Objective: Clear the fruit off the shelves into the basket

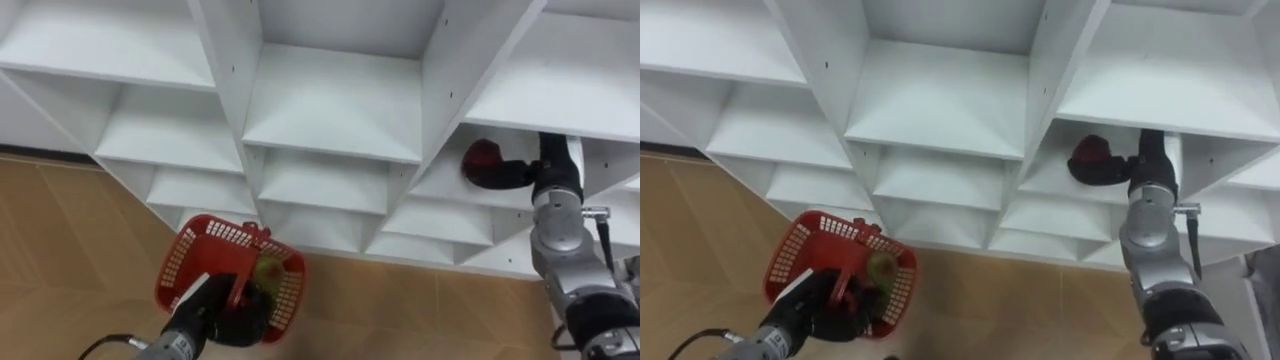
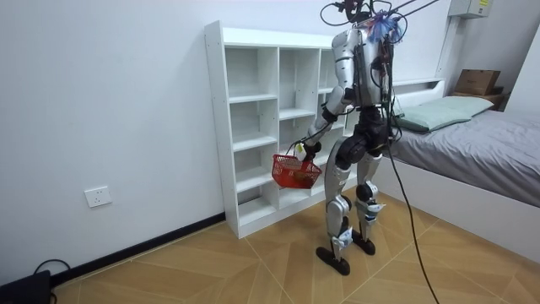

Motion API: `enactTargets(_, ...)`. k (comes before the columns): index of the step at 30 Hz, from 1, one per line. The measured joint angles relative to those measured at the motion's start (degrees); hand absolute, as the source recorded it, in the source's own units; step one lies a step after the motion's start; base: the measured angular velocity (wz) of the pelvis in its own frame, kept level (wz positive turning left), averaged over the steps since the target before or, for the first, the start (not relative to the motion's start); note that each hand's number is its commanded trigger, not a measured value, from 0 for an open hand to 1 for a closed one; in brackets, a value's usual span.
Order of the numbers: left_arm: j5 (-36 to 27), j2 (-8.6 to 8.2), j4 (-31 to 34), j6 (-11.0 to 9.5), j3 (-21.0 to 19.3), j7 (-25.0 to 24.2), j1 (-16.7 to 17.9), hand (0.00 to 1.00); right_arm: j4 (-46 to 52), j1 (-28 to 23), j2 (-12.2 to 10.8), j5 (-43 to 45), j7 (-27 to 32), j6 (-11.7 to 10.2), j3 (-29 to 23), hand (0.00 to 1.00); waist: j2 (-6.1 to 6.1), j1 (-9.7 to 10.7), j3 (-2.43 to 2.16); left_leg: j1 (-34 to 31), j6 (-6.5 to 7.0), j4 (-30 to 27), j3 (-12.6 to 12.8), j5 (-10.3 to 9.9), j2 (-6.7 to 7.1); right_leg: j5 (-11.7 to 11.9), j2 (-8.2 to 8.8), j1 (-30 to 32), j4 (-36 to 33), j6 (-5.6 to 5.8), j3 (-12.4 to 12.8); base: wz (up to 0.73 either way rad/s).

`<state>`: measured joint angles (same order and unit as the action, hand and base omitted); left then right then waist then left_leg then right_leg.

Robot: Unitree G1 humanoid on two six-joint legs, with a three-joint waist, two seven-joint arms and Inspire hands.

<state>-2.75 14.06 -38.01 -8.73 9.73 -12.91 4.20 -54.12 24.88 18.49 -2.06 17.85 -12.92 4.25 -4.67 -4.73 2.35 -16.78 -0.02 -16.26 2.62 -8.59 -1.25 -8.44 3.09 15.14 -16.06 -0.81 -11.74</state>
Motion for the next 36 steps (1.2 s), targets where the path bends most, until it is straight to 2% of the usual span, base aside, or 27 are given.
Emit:
enactTargets(4, 0.0, -0.10, -0.7, 0.1, 0.1, 0.4, -0.9, 1.00, -1.6, 2.0, 0.3, -0.7, 0.0, 0.1, 0.0, 0.00, -0.12, -0.1, 0.12, -3.8, 0.01, -2.0, -0.8, 0.0, 0.02, 0.0, 0.33, 3.2, -1.9, -0.03, -1.1, 0.10)
enactTargets(8, 0.0, -0.08, -2.0, 0.1, 0.2, 1.2, -1.0, 1.00, -2.2, 2.2, 0.4, -1.4, -0.1, 0.6, -0.1, 0.00, -0.04, -0.2, 0.17, -5.0, 0.02, -3.2, -1.3, 0.0, 0.05, -0.1, 0.42, 3.5, -1.9, -0.20, -1.8, 0.12)
enactTargets(12, 0.0, -0.19, -2.4, 1.3, 0.3, 1.3, -1.2, 1.00, -2.2, 2.6, 0.4, -1.4, -0.2, 0.7, -0.2, 0.00, 0.16, -0.5, 0.30, -6.4, 0.41, -3.6, -1.1, 0.4, 0.13, -0.2, 0.75, 4.9, -2.8, -0.25, -1.6, 0.04)
enactTargets(19, 0.0, -0.25, -2.4, 1.3, 1.6, 2.3, -3.6, 1.00, -3.1, 3.4, 0.5, -1.3, -0.1, 0.7, -0.2, 0.00, 0.30, -1.8, 0.44, -9.7, 0.60, -4.7, -0.3, 0.8, 0.28, -0.3, 1.30, 9.4, -5.7, -0.45, -0.8, -0.03)
enactTargets(36, 0.0, -1.27, -3.8, 1.3, 3.6, 2.7, -7.5, 1.00, -5.9, 4.0, 1.4, -1.4, 0.4, 0.7, -0.2, 0.00, 0.30, -2.0, 0.81, -11.4, 0.75, -4.7, 0.0, 1.0, 0.99, -1.3, 2.71, 12.2, -7.7, -0.33, -0.7, 0.00)
